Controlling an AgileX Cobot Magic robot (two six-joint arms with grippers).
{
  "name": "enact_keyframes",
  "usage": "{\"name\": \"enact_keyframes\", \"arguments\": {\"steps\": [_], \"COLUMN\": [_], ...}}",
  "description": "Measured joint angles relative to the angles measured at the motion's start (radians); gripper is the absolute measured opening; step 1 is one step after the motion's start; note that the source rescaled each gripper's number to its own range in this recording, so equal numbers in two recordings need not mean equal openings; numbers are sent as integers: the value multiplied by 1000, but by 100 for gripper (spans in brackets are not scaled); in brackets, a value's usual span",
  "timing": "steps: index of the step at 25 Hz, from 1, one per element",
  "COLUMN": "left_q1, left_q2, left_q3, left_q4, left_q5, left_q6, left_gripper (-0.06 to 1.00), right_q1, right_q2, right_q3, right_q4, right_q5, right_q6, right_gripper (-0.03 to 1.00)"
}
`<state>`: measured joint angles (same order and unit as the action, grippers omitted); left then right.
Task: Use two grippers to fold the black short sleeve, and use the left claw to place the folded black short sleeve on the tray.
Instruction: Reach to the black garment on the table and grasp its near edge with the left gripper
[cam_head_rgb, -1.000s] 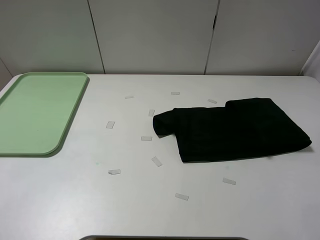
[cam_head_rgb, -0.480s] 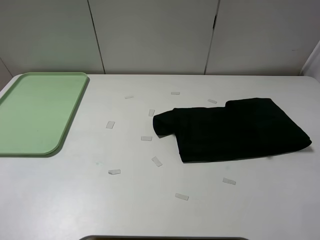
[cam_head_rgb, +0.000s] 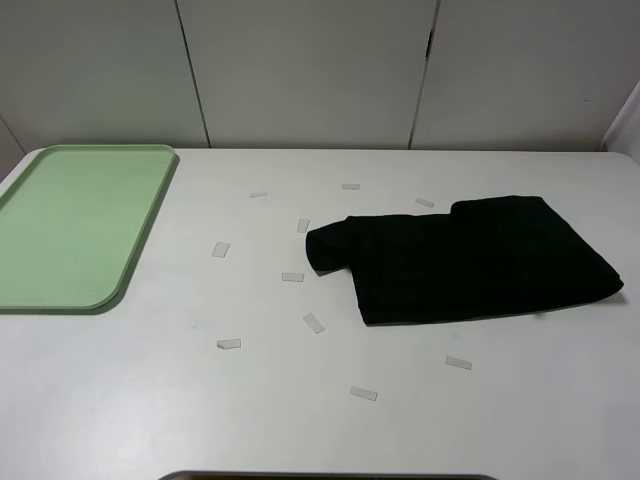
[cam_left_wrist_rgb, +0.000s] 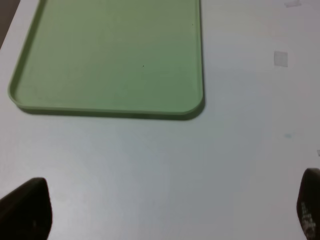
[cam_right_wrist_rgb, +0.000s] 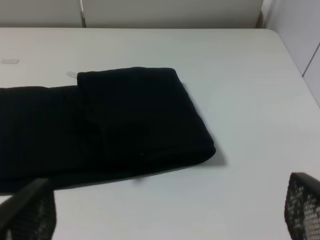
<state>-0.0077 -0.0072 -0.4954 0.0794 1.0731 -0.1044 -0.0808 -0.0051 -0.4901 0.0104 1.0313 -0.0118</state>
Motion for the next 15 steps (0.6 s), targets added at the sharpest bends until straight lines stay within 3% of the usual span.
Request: {"name": "enact_keyframes", "arguments": {"steps": [15], "left_q1": [0], "left_q2": [0], "left_q3": [0], "left_q4": [0], "left_q5": [0], "left_q6": [0], "left_gripper": [98], "right_q1": [0], "right_q2": [0], "right_q3": [0], "right_q4": [-1], "right_q5": [0], "right_q6": [0], "right_gripper": [100]}}
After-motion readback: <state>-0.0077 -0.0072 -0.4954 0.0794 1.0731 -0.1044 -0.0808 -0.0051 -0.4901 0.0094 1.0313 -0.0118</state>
